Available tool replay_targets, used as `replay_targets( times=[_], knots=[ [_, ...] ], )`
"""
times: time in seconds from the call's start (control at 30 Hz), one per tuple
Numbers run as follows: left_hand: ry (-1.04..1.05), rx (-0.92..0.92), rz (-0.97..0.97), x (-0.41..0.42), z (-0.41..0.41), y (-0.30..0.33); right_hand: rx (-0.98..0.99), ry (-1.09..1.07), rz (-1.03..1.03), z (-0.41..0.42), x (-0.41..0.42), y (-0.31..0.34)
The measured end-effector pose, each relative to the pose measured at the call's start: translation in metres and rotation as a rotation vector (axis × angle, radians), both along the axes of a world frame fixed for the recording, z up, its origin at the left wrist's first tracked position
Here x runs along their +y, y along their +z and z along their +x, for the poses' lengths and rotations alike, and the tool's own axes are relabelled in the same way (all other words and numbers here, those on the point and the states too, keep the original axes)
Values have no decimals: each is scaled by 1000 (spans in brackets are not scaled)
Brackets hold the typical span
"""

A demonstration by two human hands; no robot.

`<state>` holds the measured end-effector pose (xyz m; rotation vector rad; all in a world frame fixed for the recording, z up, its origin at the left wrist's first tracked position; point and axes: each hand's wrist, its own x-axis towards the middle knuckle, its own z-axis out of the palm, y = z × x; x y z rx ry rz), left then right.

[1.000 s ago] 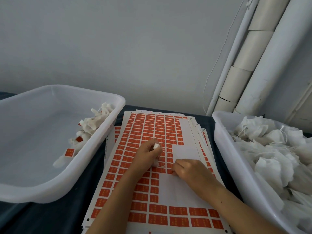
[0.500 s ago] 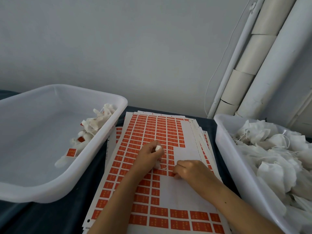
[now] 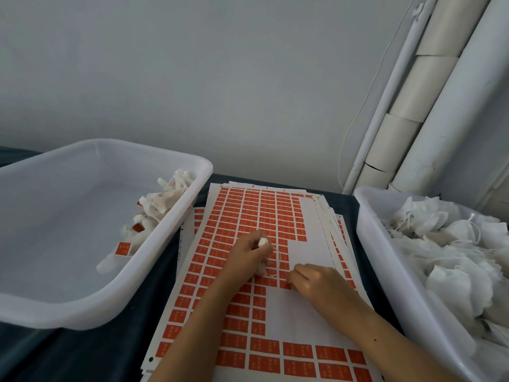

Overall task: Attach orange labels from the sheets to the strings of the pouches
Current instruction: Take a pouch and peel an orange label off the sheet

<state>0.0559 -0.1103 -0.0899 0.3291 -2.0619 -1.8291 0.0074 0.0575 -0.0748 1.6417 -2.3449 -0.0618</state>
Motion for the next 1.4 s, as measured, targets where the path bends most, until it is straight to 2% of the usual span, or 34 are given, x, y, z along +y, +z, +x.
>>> replay_targets(
  times=[0.13,0.3,0.7,1.0,1.4],
  knots=[
    [-8,1,7,0,-1,2,-40,64,48,-2,6,4],
    [-18,10,20,1,0,1,35,133,-61,-1,0,4],
    [3,7,-9,0,-1,-1,52,2,-109,2,-3,-7],
    [8,-1,-17,0,-2,-2,-212,-42,-27,-2,3,3],
    [-9,13,-19,1,-2,-1,1,-6,-62,3,0,2]
  ],
)
